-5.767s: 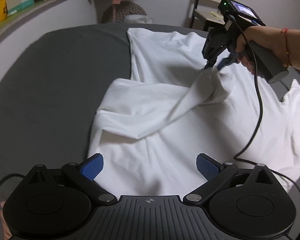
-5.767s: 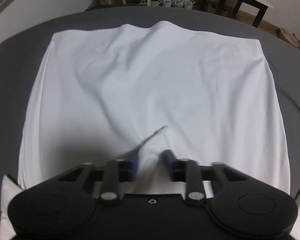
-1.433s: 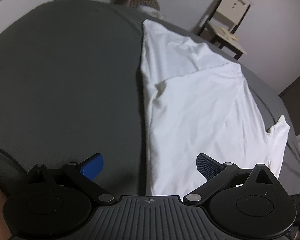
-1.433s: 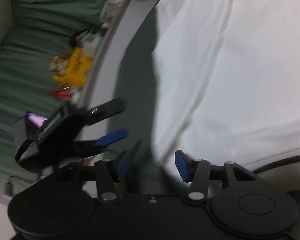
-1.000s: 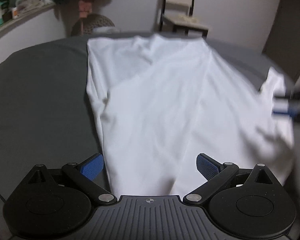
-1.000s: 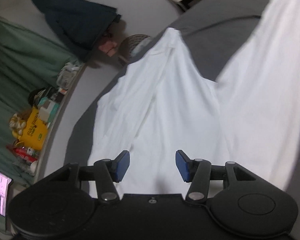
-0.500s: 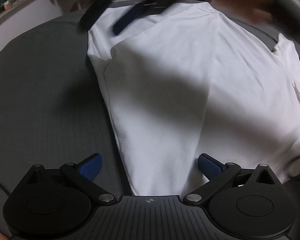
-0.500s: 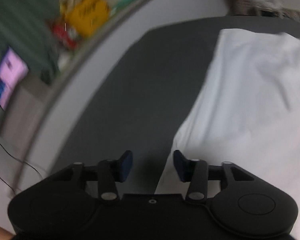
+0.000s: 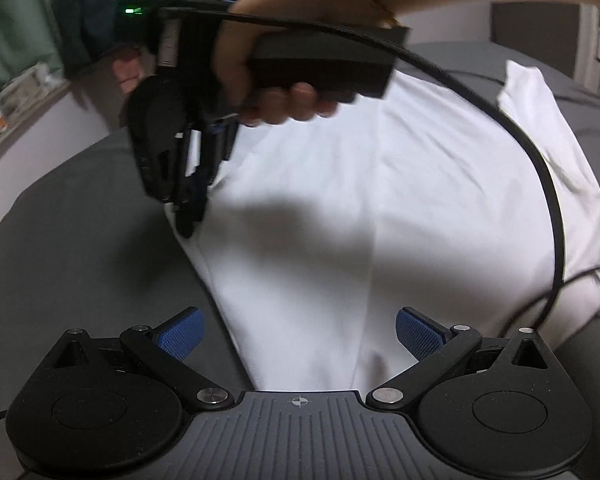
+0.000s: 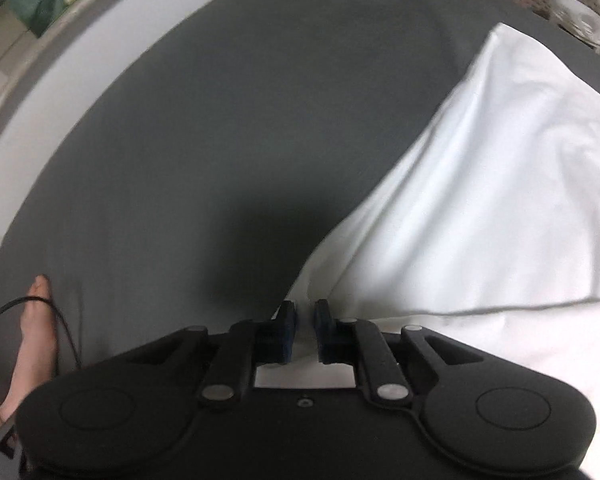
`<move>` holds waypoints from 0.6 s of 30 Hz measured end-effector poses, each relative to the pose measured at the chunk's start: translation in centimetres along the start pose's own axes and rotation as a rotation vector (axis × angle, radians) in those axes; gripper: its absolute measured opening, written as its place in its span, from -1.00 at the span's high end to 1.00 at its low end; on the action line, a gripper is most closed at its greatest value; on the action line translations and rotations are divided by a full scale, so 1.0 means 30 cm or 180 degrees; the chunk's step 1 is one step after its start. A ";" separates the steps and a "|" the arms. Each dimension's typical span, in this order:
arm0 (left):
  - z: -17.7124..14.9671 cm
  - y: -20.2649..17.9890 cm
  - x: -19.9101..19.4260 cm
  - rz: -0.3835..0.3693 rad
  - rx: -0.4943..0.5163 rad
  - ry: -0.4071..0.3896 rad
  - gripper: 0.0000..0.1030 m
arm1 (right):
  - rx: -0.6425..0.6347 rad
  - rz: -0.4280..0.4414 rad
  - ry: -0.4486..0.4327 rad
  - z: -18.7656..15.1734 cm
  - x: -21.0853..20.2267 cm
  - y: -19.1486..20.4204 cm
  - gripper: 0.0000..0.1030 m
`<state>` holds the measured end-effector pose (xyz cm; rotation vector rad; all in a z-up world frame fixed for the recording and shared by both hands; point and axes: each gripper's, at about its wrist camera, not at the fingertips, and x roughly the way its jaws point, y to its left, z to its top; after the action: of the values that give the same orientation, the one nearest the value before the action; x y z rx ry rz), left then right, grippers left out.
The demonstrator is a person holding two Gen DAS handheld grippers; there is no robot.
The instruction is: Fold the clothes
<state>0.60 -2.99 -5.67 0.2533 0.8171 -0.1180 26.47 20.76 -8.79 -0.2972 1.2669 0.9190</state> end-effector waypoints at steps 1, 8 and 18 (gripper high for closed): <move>0.003 0.002 0.003 -0.0028 0.0026 0.0012 -1.00 | -0.0009 0.0009 0.0001 0.005 0.001 0.003 0.53; -0.016 -0.021 0.003 -0.0097 0.0110 0.0065 -1.00 | -0.0155 -0.0050 0.0121 0.042 0.036 0.029 0.61; -0.028 -0.035 0.058 -0.0063 0.0184 0.0356 -1.00 | 0.0175 0.0244 -0.0052 0.130 0.122 0.064 0.92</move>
<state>0.97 -3.78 -7.68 0.3083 0.9283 -0.1473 27.79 26.08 -10.32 -0.1987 1.2937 0.9483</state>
